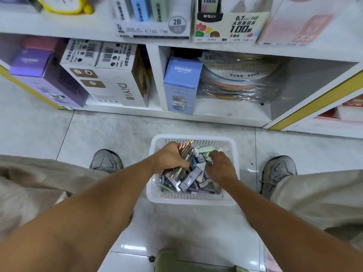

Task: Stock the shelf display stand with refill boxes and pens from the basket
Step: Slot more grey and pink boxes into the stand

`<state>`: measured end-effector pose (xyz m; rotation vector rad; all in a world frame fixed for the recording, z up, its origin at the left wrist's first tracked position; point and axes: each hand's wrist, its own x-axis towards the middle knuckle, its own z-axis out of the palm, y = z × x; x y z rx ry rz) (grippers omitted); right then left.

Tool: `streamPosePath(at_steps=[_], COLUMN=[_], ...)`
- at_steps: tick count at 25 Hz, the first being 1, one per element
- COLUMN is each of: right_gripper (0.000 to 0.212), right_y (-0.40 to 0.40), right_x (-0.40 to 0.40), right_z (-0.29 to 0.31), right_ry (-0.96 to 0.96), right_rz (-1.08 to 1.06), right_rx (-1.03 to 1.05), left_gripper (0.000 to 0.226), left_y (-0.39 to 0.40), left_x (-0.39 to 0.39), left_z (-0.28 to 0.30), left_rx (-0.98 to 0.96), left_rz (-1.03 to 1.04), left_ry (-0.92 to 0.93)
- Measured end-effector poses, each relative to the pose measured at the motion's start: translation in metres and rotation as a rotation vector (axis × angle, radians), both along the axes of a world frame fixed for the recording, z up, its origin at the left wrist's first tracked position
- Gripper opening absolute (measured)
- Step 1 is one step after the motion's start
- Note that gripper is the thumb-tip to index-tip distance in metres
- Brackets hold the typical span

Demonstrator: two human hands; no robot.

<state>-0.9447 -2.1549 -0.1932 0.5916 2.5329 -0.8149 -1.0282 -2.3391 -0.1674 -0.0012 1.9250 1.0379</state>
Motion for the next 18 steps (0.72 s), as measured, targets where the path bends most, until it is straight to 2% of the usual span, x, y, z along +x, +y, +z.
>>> streamPosePath(at_steps=[1, 3, 5, 6, 9, 12, 15, 17, 18], right_gripper=[0.029, 0.016, 0.022, 0.028, 0.032, 0.018, 0.008, 0.001, 0.003], right_y=[0.0, 0.001, 0.004, 0.008, 0.025, 0.037, 0.037, 0.034, 0.035], right_x=[-0.009, -0.029, -0.044, -0.05, -0.061, -0.062, -0.067, -0.072, -0.075], right_z=[0.013, 0.048, 0.09, 0.11, 0.176, 0.241, 0.296, 0.331, 0.346], right_ry=[0.003, -0.029, -0.04, -0.019, 0.048, 0.117, 0.232, 0.322, 0.369], right_rz=[-0.065, -0.243, -0.319, -0.304, -0.156, -0.071, -0.005, -0.011, -0.028], right_rx=[-0.107, -0.465, -0.761, -0.842, -0.939, -1.036, -0.965, -0.921, -0.918], left_gripper=[0.037, 0.034, 0.039, 0.04, 0.037, 0.032, 0.031, 0.035, 0.03], left_y=[0.002, 0.007, 0.012, 0.014, 0.02, 0.022, 0.025, 0.027, 0.028], left_x=[-0.002, -0.005, -0.01, -0.014, -0.024, -0.028, -0.028, -0.032, -0.035], left_z=[0.011, 0.038, 0.07, 0.087, 0.145, 0.208, 0.26, 0.289, 0.301], left_rx=[0.044, 0.161, 0.274, 0.322, 0.414, 0.468, 0.523, 0.571, 0.608], left_rz=[0.029, 0.089, 0.155, 0.173, 0.161, 0.113, 0.113, 0.17, 0.211], left_ry=[-0.044, -0.105, -0.107, -0.096, -0.061, -0.041, -0.006, 0.041, 0.05])
